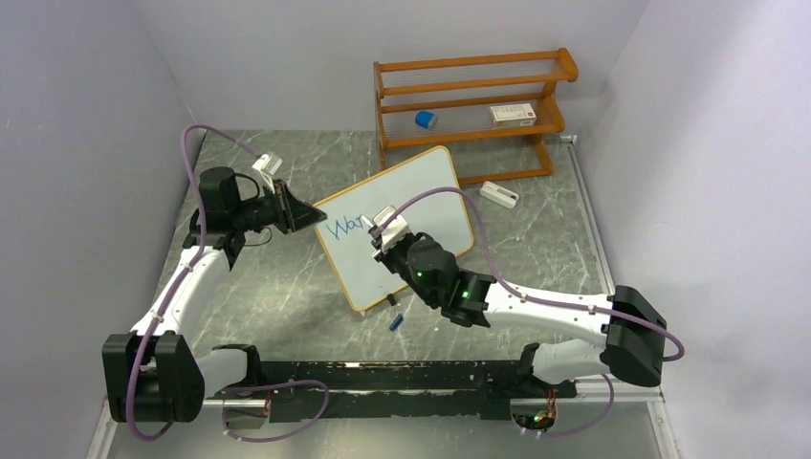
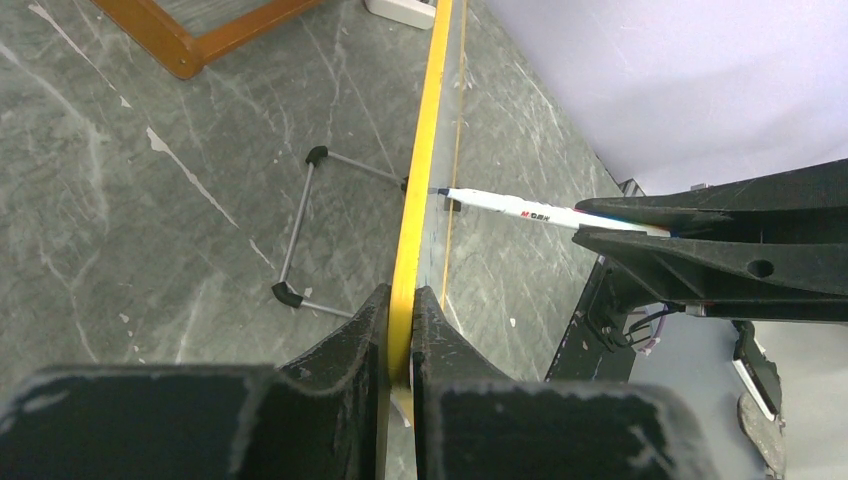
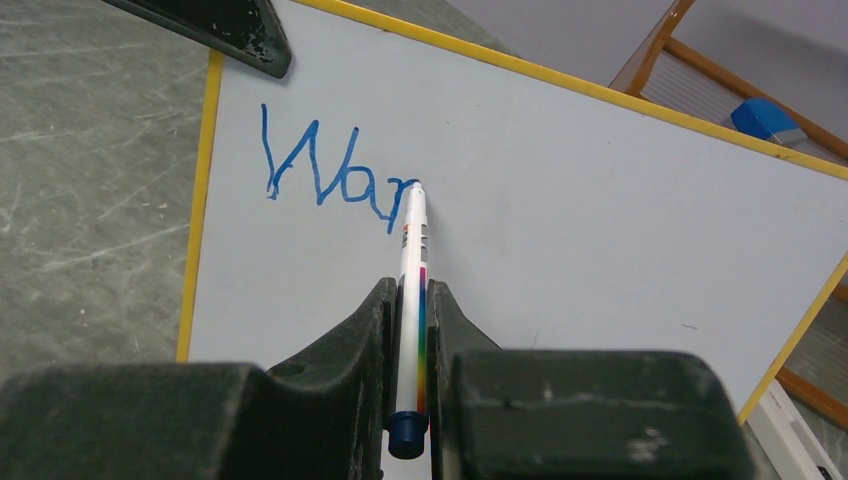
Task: Write a sentence on the whiteboard
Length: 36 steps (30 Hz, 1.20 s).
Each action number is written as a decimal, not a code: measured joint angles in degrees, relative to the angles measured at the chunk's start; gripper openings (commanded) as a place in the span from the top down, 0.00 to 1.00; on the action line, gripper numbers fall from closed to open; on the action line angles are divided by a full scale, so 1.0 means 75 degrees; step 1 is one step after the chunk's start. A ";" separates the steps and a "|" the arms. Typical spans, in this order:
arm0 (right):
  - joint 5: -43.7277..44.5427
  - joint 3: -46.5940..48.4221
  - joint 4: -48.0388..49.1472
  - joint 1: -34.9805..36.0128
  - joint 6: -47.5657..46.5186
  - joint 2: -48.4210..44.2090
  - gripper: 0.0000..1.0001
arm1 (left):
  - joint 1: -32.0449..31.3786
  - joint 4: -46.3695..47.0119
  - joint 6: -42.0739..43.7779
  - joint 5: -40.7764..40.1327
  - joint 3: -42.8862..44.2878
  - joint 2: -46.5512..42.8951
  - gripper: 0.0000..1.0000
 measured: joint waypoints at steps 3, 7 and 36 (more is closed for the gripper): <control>0.0023 0.0000 -0.0029 0.0000 0.0003 -0.0026 1.00 | 0.0000 -0.0009 0.0000 0.0000 0.0000 0.0000 0.95; 0.0000 -0.0003 -0.0207 -0.0003 0.0009 -0.0149 1.00 | 0.0000 -0.0026 0.0003 0.0006 0.0000 0.0000 0.95; -0.0178 -0.0058 -0.0286 -0.0184 0.0099 -0.0219 1.00 | 0.0000 -0.0044 0.0058 0.0015 0.0003 0.0000 0.95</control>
